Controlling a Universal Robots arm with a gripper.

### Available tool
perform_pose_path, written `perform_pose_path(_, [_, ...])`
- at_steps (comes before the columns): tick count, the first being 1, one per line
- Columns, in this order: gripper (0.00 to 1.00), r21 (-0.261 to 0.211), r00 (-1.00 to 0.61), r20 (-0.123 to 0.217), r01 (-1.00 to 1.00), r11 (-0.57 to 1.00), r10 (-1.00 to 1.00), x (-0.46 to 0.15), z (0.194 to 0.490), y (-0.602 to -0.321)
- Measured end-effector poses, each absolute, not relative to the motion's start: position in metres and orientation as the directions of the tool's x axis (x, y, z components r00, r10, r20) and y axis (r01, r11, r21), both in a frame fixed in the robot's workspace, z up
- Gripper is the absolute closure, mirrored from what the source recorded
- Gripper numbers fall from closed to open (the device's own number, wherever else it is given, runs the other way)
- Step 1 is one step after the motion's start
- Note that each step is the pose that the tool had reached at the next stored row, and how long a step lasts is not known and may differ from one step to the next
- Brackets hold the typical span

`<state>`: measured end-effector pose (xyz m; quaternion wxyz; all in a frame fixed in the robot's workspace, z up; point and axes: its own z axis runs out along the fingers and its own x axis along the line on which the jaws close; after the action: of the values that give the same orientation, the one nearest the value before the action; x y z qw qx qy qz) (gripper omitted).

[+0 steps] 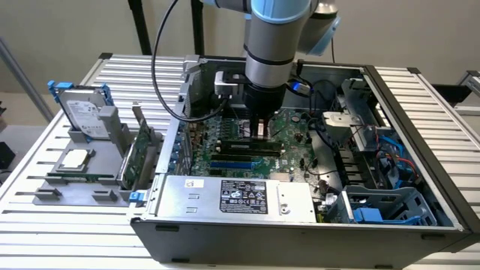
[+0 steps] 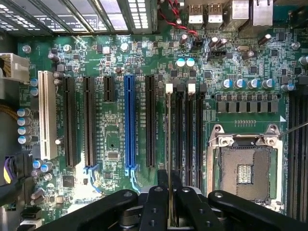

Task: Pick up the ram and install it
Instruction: 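Insert the ram into the slot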

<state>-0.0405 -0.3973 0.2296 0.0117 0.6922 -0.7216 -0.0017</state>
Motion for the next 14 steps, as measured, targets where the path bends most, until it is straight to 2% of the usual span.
perform_pose_path(14, [1.00, 0.016, -0.043, 0.019, -0.999, 0.043, -0.999, -0.0417, 0.2275, -0.3950])
